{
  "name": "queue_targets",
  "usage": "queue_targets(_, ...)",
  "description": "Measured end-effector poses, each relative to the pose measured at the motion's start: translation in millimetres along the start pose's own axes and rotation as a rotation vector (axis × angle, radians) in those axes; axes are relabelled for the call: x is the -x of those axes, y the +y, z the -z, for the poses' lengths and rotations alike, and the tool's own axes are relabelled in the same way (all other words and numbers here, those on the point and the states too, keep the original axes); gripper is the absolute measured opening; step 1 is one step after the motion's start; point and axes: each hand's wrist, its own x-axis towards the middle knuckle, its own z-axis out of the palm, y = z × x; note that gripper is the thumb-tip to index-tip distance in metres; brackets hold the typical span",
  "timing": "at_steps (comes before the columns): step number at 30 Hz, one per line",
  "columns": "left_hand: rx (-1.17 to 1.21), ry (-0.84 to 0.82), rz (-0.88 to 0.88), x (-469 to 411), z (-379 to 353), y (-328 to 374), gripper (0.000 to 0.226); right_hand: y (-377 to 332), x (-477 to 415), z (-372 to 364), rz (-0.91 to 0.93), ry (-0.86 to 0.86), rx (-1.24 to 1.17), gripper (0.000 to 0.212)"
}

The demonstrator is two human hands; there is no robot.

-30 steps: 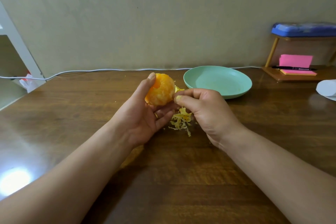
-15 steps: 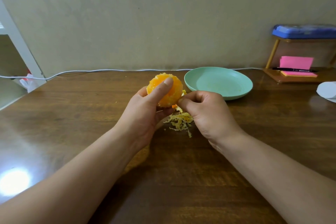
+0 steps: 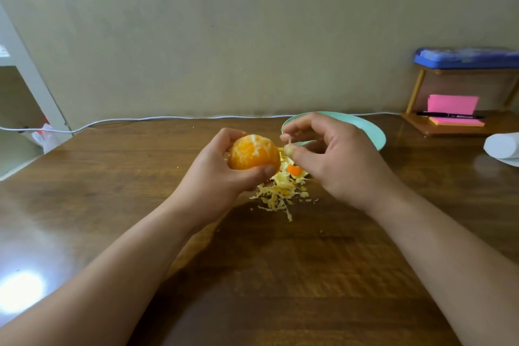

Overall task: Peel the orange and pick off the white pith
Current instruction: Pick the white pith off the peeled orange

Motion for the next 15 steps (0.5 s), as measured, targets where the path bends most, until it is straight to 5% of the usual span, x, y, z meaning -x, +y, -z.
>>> queue_targets(15,-0.323,0.057,-0.152,-1.1,-5.2,-7.3,0.070,-11.6,10.0,-9.9,0.206,0.025,0.452,0.008)
